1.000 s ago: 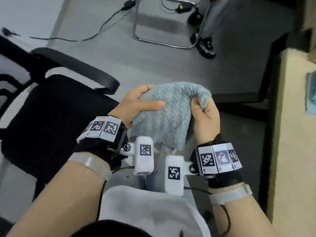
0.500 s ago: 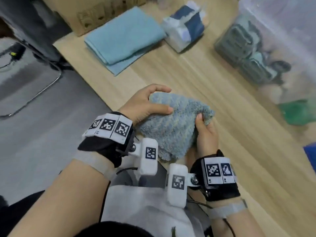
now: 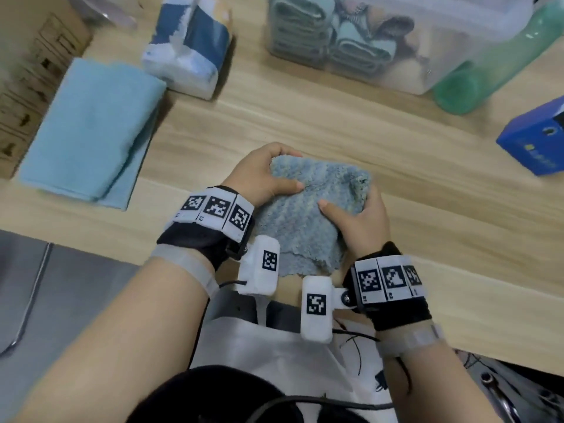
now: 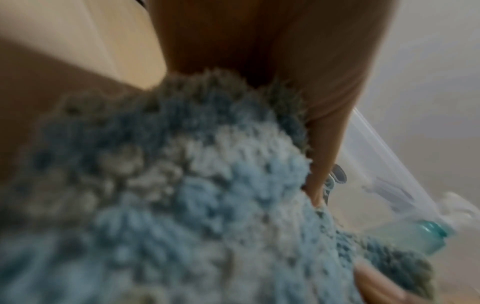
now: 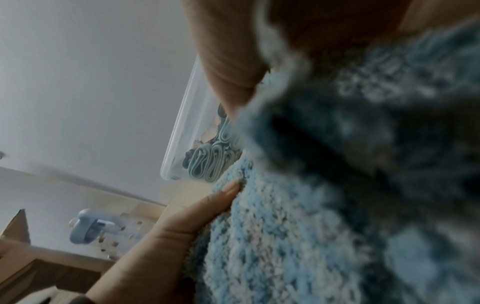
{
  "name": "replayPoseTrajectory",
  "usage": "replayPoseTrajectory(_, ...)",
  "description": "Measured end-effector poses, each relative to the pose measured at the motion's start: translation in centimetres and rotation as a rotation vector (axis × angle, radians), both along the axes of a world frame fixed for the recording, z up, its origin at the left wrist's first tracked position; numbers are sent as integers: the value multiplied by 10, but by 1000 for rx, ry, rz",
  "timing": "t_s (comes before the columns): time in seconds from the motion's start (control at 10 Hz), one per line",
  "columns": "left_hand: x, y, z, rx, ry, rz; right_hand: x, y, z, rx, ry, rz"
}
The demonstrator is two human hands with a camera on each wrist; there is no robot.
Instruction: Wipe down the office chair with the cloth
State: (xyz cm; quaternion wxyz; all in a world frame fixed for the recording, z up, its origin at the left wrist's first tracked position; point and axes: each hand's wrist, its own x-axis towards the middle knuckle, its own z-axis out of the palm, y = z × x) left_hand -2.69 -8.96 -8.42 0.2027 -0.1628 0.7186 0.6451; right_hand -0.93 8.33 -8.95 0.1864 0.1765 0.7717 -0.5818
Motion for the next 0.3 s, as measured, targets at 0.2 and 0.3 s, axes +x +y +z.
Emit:
replayPoseTrajectory(0.2,-7,-11,2,-207,107,-149,2,-9,10,270,121,-75)
replayPoseTrajectory(0.3,-5,-15,4,-388,113,-164,-1,-3,24,345,150,-168)
